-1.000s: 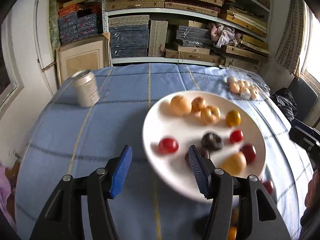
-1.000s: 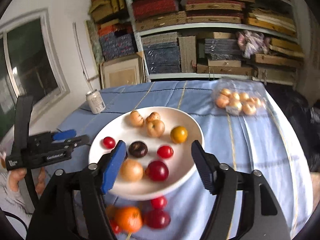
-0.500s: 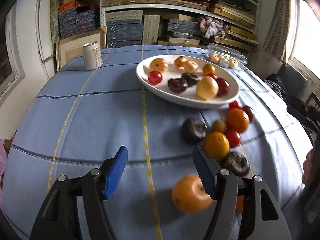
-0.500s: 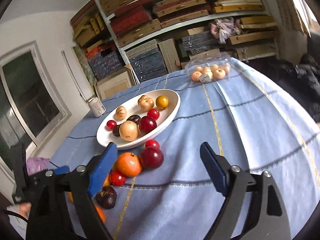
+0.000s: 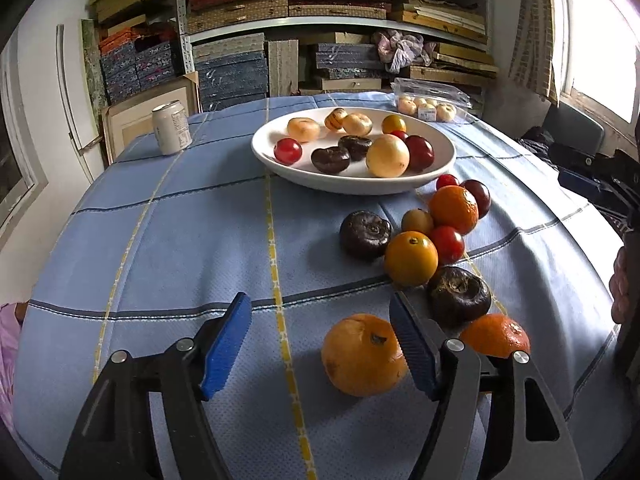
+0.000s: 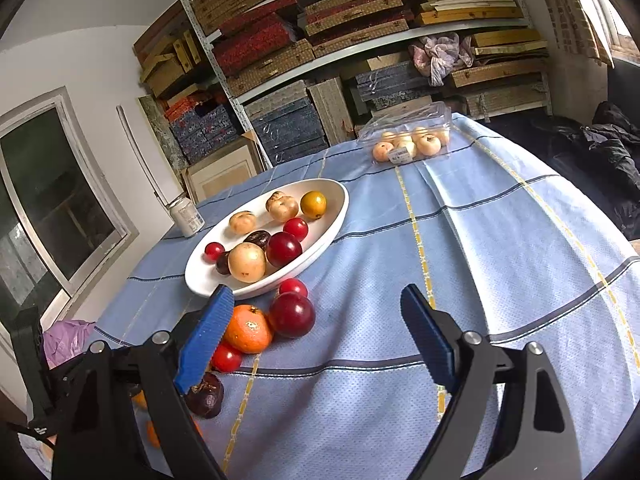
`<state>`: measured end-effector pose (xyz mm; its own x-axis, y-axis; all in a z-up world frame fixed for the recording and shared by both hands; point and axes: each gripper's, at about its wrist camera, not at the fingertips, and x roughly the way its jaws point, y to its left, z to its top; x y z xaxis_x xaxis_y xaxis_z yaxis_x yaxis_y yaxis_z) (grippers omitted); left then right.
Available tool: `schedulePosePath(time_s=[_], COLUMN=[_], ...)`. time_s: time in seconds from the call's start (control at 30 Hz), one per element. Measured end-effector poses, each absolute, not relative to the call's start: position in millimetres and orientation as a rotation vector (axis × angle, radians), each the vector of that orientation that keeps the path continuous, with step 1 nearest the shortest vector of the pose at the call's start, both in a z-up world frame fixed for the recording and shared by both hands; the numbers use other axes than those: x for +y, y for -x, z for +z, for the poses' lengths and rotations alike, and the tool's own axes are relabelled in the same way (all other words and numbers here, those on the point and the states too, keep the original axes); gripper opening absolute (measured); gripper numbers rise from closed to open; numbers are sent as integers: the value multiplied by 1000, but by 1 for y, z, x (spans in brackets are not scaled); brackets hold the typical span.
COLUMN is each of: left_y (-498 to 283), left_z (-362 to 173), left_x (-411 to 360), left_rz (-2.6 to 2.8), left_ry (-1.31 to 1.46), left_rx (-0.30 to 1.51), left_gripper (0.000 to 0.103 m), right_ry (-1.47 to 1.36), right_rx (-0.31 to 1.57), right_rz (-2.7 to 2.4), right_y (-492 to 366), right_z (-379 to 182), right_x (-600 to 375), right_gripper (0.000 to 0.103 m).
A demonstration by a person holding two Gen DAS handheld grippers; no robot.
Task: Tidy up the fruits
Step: 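Withdraw both grippers and move the left toward an orange fruit in the pile, then close the left gripper around the large orange fruit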
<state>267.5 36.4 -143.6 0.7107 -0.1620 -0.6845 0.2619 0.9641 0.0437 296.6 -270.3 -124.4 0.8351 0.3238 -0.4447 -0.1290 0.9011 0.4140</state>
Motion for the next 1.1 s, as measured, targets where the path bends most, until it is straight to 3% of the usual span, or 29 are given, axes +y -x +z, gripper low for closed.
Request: schedulePosePath(time_s=[0.33,0.67,1.07,1.1], left_y=[-271,-272,-281,-281], left_z=[-148,-154,-157,-156], left_x=[39,34,38,39], left_rz=[-240,-259,-257,-259], left_ry=[-127,-152,-133,-131], left_rx=[768,795,822,821], left_gripper=[83,84,77,72], right_ry=[-373,-336,-288,-283], right_rx=[534,527,542,543], right_rz=[271,320,347,348], right_y=[-295,-288,-287,-287], right_z=[-122,-119,-120,-120], right_x=[-268,-254,-239,-238], right_gripper=[87,88,88,88])
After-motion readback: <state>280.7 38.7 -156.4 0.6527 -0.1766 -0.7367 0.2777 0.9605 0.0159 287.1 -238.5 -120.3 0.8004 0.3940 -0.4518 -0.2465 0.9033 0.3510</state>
